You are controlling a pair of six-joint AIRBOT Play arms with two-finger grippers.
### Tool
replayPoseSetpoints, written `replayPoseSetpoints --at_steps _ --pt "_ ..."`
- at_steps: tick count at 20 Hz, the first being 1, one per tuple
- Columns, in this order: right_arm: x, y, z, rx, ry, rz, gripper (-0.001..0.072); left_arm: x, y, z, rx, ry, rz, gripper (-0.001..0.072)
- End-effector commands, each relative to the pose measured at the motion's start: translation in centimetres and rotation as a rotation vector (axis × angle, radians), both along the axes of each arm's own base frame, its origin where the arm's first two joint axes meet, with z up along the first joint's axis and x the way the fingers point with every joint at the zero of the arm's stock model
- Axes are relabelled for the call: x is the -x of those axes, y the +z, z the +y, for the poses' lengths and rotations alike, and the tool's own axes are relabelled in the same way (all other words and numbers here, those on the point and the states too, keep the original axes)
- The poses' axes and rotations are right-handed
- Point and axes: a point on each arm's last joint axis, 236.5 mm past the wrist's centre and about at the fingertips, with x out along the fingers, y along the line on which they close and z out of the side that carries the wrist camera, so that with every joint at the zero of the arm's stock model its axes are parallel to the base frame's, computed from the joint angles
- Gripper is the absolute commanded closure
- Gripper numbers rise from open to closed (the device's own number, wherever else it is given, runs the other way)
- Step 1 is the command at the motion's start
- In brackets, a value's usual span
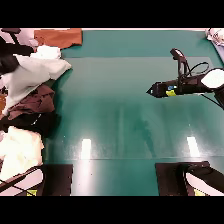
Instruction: Fold the shirts.
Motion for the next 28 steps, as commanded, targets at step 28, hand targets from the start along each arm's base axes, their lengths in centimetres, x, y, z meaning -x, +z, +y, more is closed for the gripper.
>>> replayPoseSetpoints --at_steps 28 --pt "2.2 18.1 -25.0 0.077 -0.758 -0.585 0.0570 10.9 20.8 -53.2 0.596 -0.979 -0.399 0.0684"
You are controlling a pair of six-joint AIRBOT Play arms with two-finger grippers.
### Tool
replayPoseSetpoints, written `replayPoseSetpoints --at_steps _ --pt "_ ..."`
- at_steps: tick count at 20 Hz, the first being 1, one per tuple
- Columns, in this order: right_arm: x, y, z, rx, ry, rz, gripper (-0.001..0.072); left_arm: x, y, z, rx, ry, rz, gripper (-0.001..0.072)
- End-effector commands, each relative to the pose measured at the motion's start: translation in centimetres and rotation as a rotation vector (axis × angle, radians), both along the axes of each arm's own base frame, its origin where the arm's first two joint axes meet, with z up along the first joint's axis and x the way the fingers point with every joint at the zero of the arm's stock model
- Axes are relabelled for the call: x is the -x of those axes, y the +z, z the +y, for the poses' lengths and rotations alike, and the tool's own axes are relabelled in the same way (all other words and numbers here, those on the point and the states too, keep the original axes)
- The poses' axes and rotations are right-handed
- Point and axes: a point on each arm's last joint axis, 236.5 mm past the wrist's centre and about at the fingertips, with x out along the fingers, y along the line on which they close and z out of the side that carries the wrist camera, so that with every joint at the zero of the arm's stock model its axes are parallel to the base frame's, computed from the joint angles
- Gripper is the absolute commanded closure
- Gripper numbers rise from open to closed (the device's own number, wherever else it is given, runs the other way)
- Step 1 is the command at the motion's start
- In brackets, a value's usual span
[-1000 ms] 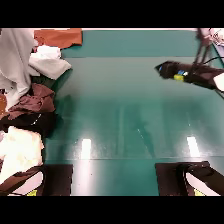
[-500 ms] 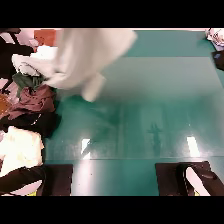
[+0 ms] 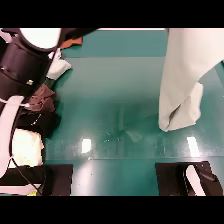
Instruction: Fold the shirts.
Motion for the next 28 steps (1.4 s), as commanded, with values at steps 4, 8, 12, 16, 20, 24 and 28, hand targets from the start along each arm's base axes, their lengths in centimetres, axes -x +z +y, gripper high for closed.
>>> replayPoseSetpoints --at_steps 4,8,12,16,20,24,28 --pt "0.7 -1.5 0.8 -0.009 0.031 0.070 0.0566 -2.7 -19.4 -0.9 -0.433 0.034 0.290 0.0683" --pt "1.9 -4.6 3.0 0.013 0.116 0.219 0.0566 -5.6 -32.3 4.4 -0.645 0.209 0.493 0.0683" --pt "4.0 -8.5 4.8 0.131 0.205 0.425 0.0565 -9.0 -35.6 12.4 -0.772 0.442 0.588 0.0683" --pt "4.6 -10.3 5.4 0.152 0.222 0.515 0.0564 -9.4 -36.7 19.9 -0.934 0.603 0.671 0.0683" --pt "4.6 -14.7 6.6 0.105 0.298 0.701 0.0512 -6.5 -40.9 25.9 -1.098 0.657 0.881 0.0682" --pt "3.5 -18.1 7.6 0.078 0.352 0.816 0.0325 -5.1 -42.3 27.9 -1.240 0.585 0.867 0.0679" --pt "2.9 -20.9 7.9 0.059 0.379 0.910 0.0226 -5.5 -37.6 30.8 -1.267 0.607 0.730 -0.0013"
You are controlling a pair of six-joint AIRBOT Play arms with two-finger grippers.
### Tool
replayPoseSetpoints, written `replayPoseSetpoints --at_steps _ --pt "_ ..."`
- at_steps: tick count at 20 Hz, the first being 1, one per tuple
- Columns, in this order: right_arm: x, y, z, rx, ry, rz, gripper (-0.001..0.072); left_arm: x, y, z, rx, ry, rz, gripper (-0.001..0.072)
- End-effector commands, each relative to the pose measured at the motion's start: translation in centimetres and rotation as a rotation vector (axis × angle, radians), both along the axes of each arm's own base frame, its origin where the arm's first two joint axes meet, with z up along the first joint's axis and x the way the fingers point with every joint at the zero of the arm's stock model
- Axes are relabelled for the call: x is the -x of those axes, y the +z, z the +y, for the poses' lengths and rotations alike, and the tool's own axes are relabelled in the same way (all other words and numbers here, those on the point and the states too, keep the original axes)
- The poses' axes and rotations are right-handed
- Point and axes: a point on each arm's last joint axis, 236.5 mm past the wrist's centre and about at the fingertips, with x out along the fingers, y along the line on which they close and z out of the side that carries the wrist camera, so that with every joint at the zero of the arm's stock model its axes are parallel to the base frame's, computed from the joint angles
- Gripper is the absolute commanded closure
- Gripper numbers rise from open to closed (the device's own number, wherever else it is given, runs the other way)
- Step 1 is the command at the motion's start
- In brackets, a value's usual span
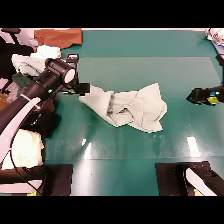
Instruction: Fold the shirts.
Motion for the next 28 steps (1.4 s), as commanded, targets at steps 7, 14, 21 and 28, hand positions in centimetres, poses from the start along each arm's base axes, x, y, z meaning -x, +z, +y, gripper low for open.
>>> replayPoseSetpoints --at_steps 7,14,21,28 --pt "-2.9 -1.7 -0.9 -0.008 -0.033 -0.019 0.0211 5.8 10.1 -1.0 0.311 -0.201 -0.051 -0.0013" --pt "-3.2 -1.3 0.8 -0.086 -0.031 -0.032 0.0211 6.3 5.2 -14.4 0.364 -0.407 -0.036 -0.0013" --pt "-2.5 -1.6 1.0 -0.090 -0.024 -0.001 0.0210 4.8 -3.9 -15.7 0.262 -0.366 0.093 -0.0013" --pt "-2.3 -1.5 1.4 -0.109 -0.020 0.005 0.0211 3.1 -6.0 -15.3 0.071 -0.461 0.004 0.0206"
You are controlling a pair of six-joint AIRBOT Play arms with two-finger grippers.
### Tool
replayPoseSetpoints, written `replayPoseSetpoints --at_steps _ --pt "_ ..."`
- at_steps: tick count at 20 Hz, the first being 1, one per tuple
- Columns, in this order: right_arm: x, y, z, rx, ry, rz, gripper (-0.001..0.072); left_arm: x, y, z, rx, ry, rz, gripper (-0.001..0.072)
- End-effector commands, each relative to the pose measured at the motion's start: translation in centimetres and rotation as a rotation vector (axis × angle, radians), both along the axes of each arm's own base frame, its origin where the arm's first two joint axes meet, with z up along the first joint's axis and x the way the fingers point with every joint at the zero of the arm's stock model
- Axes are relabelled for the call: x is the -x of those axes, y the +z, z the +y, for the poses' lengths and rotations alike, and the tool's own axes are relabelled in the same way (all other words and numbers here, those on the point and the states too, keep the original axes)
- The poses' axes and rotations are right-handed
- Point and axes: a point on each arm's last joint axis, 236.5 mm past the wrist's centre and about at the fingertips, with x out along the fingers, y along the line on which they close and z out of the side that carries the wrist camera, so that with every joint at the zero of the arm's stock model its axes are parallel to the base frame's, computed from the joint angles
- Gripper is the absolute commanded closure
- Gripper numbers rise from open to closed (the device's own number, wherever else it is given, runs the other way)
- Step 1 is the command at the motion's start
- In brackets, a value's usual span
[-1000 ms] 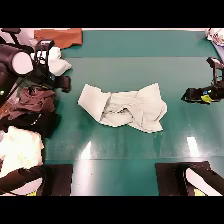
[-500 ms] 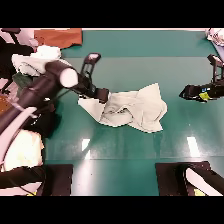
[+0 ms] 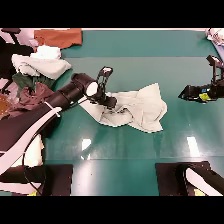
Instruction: Fold the shirts.
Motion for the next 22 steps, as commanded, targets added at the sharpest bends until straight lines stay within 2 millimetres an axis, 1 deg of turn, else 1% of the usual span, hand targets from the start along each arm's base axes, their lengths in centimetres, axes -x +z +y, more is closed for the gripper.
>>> replayPoseSetpoints --at_steps 1,3,4,5,7,8,9,11,13,15,16,17,18,19,20,21,22 --pt "0.3 0.0 0.7 -0.029 0.007 0.013 0.0211 -2.2 -1.4 0.9 -0.129 -0.057 -0.116 0.0236" --pt "0.7 0.0 1.1 -0.036 0.019 0.029 0.0211 -4.0 -0.7 1.9 -0.195 -0.065 -0.205 0.0455" --pt "0.9 -0.1 1.5 -0.038 0.031 0.036 0.0211 -4.8 0.2 2.4 -0.223 -0.067 -0.236 0.0612" --pt "1.0 -0.1 1.8 -0.038 0.041 0.038 0.0211 -5.1 1.2 2.6 -0.234 -0.062 -0.247 0.0683" --pt "1.0 -0.1 2.4 -0.036 0.060 0.038 0.0211 -4.9 3.6 3.8 -0.269 -0.028 -0.237 0.0684" --pt "1.0 -0.2 2.4 -0.029 0.066 0.037 0.0211 -4.3 4.9 5.3 -0.306 -0.002 -0.224 0.0683" --pt "1.0 -0.3 2.3 -0.019 0.067 0.040 0.0211 -3.5 6.0 7.1 -0.356 0.023 -0.212 0.0684" --pt "1.0 -0.6 2.2 -0.018 0.067 0.051 0.0211 -0.8 7.7 11.5 -0.466 0.079 -0.156 0.0683" --pt "0.8 -0.8 2.2 -0.021 0.066 0.055 0.0211 2.6 8.4 14.7 -0.459 0.194 -0.111 0.0683" --pt "0.7 -1.2 2.3 -0.026 0.065 0.067 0.0211 6.0 7.7 17.8 -0.414 0.358 -0.087 0.0682" --pt "0.8 -1.6 2.3 -0.029 0.067 0.083 0.0211 8.0 6.7 19.2 -0.390 0.433 -0.062 0.0682" --pt "0.8 -2.0 2.3 -0.032 0.069 0.099 0.0211 10.1 5.4 20.1 -0.357 0.488 -0.022 0.0682" --pt "0.8 -2.3 2.3 -0.034 0.069 0.113 0.0211 12.5 3.7 20.5 -0.315 0.528 0.034 0.0682" --pt "0.8 -2.6 2.3 -0.035 0.069 0.121 0.0211 14.4 2.2 20.6 -0.270 0.569 0.081 0.0681" --pt "0.7 -2.8 2.3 -0.037 0.069 0.128 0.0211 15.8 0.7 20.4 -0.219 0.606 0.120 0.0680" --pt "0.7 -3.0 2.4 -0.044 0.068 0.134 0.0211 16.6 -0.6 20.2 -0.184 0.629 0.141 0.0632" --pt "0.6 -3.3 2.5 -0.046 0.069 0.142 0.0211 17.0 -1.8 20.4 -0.178 0.647 0.150 0.0260"
